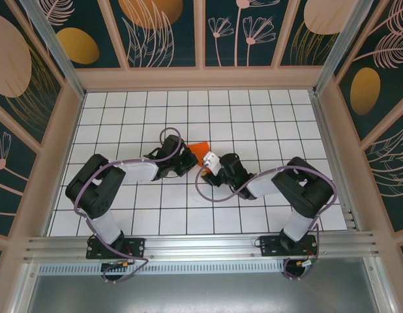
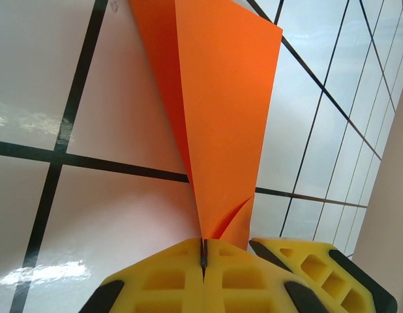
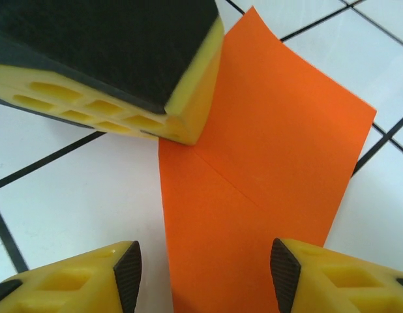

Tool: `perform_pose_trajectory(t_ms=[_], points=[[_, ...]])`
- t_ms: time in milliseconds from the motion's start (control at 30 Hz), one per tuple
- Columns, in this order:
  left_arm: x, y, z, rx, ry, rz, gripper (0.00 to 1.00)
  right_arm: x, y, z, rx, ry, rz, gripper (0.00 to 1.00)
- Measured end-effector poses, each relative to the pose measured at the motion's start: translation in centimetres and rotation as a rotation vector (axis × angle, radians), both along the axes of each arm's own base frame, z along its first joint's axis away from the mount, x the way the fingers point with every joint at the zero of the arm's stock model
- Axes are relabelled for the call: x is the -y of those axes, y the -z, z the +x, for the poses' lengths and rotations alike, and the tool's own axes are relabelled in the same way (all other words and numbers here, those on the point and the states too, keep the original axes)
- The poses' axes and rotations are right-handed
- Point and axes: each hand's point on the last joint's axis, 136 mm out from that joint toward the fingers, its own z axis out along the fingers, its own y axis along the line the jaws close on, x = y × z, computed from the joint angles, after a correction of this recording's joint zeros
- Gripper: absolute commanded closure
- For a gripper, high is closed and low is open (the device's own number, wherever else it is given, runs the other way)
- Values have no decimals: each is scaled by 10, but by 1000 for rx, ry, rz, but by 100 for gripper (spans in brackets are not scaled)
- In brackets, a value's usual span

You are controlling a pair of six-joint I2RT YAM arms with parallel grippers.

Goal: Fold a paper plane with a square sheet of paper (pick it up from the middle)
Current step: Fold the wing for the fifth time at the center of the table.

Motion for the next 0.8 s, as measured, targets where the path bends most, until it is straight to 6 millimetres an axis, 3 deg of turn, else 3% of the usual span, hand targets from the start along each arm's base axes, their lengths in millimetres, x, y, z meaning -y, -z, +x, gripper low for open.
perform_pose_trajectory(t_ms=[133, 467, 800], points=[[0, 1, -1, -4, 0, 3, 100, -2, 3, 5, 57, -3, -24, 49], [-1, -8, -2, 5, 0, -3, 99, -3, 9, 9, 115, -18, -70, 75], [-9, -19, 1, 16, -11, -2, 77, -6, 10, 5, 102, -42, -61, 94]])
